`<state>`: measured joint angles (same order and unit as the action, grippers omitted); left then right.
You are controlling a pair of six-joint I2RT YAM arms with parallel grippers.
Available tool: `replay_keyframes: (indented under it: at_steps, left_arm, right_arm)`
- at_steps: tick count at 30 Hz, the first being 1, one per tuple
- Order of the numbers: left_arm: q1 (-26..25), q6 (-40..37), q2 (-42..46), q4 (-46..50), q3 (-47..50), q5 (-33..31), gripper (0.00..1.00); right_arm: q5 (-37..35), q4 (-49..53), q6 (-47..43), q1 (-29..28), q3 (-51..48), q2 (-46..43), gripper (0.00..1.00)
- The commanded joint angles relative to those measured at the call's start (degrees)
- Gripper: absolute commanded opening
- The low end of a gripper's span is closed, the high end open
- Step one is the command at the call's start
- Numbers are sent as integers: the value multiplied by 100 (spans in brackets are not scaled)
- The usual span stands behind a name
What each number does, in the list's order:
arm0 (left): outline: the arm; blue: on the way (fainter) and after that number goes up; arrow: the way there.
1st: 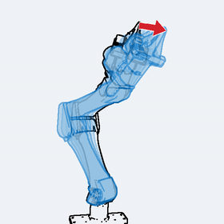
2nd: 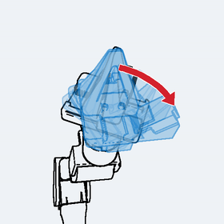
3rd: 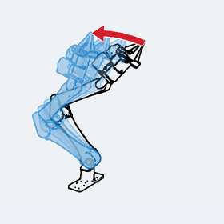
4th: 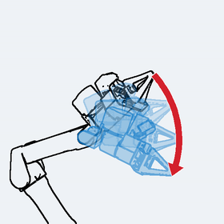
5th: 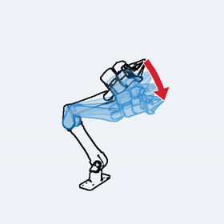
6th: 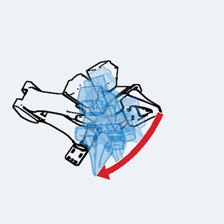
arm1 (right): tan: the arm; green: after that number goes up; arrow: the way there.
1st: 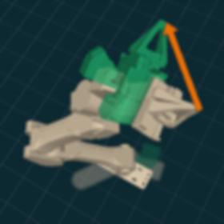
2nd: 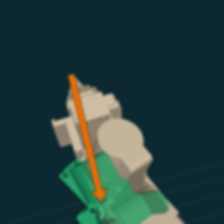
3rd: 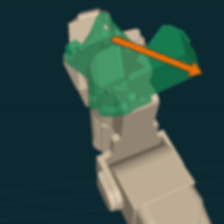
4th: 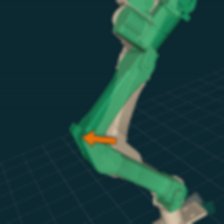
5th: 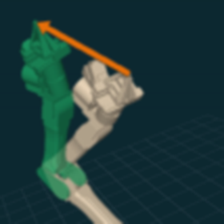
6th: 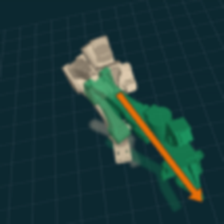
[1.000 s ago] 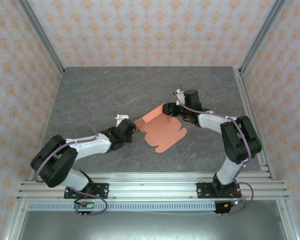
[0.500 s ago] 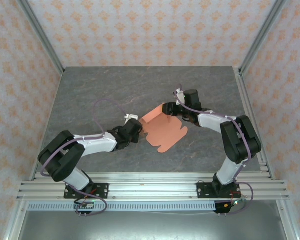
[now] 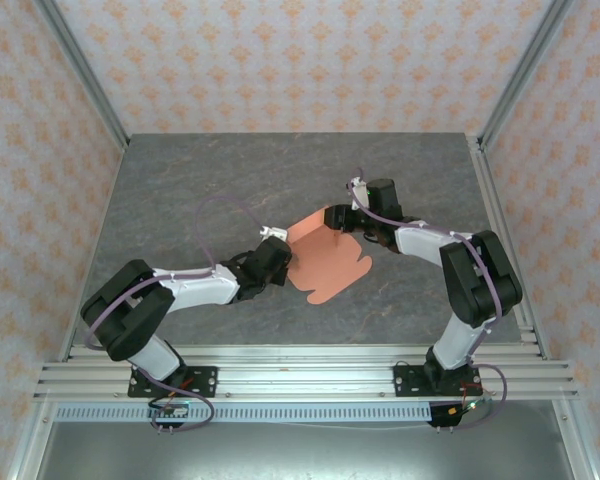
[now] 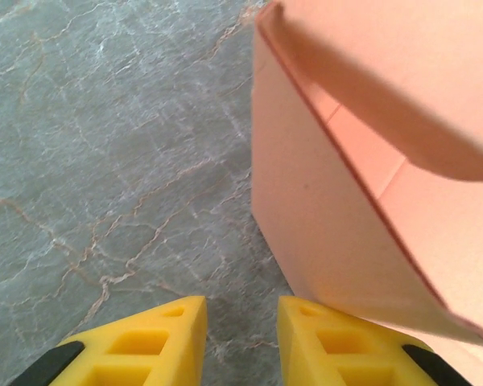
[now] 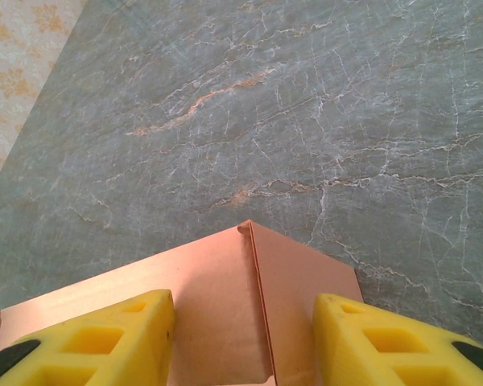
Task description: Fold the paper box
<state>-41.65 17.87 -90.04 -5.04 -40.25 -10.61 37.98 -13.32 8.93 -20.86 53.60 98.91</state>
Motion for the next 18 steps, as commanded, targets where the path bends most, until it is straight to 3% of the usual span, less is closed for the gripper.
replay_keyframes:
  at_steps: [1,12,18]
  left_arm:
    - [-36,-144,54,-309,-95,7,29]
    - [-103,-271,-122,-876,-119,-151,31]
    - [-253,-714,-369,-904,-301,-590,45]
  right_arm:
    - [-5,597,-88,-85,-69,242,48]
    - [-8,595,-89,-109,-80,243,48]
    - [-19,594,-62,-111,-78,225,48]
